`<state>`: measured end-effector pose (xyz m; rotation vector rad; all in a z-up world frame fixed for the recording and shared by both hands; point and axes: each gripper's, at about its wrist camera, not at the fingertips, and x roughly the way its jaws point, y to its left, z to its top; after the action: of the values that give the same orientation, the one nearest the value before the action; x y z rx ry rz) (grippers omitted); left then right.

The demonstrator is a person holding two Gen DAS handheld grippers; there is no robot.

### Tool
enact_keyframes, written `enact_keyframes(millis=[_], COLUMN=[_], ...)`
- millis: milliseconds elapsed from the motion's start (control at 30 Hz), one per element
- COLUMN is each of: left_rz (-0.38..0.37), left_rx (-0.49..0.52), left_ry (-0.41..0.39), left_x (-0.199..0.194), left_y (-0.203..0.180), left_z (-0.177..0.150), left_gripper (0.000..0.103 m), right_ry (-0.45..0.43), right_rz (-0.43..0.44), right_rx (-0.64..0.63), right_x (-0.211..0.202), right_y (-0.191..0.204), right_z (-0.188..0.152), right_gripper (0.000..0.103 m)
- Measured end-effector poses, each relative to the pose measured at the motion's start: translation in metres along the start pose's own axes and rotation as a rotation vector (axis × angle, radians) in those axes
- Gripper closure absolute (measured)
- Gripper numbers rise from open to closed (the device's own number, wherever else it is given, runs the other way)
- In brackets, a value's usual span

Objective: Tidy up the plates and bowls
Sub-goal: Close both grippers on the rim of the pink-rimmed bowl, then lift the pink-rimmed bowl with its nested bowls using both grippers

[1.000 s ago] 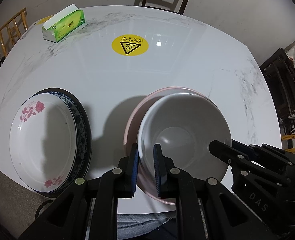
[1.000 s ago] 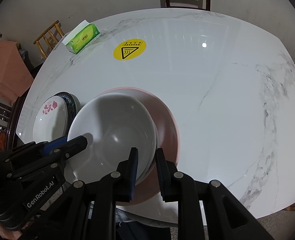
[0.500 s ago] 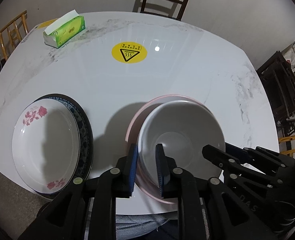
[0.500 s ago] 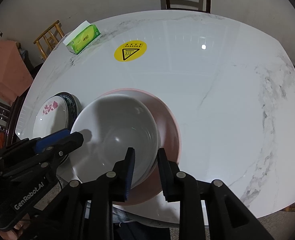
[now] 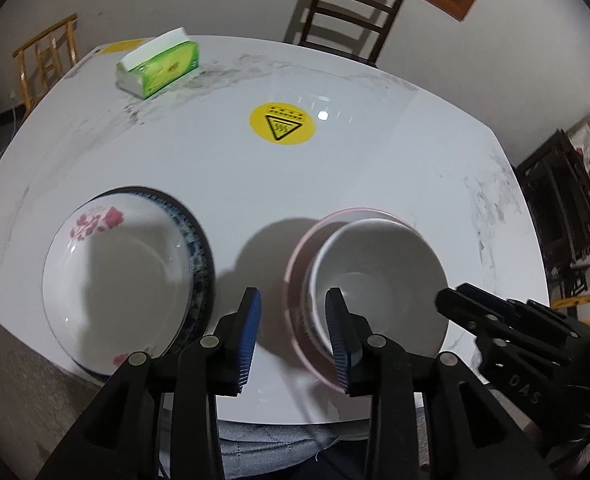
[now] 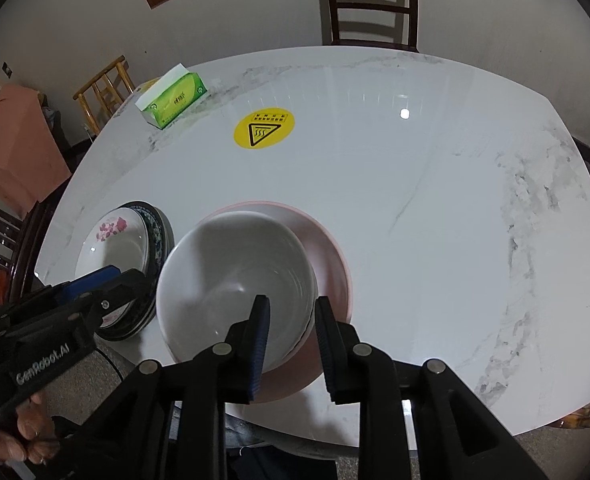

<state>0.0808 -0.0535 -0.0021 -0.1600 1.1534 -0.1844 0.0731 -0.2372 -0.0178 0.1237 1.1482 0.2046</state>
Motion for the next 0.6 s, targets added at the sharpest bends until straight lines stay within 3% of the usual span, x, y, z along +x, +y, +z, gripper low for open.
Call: enact_keyframes(millis=[600], left_rz=[0.010], left_rx=[-0.149], left_ry=[0.010], left_x=[-0.006], left_y=[0.040], left_z=[-0.012], left_gripper=[0.069], right_ry=[-0.045], right_rz=[-0.033], right_rx=[0.057], right_x=[-0.024], right_y=[-0.026], right_z=[-0.015], right_gripper=[0.079])
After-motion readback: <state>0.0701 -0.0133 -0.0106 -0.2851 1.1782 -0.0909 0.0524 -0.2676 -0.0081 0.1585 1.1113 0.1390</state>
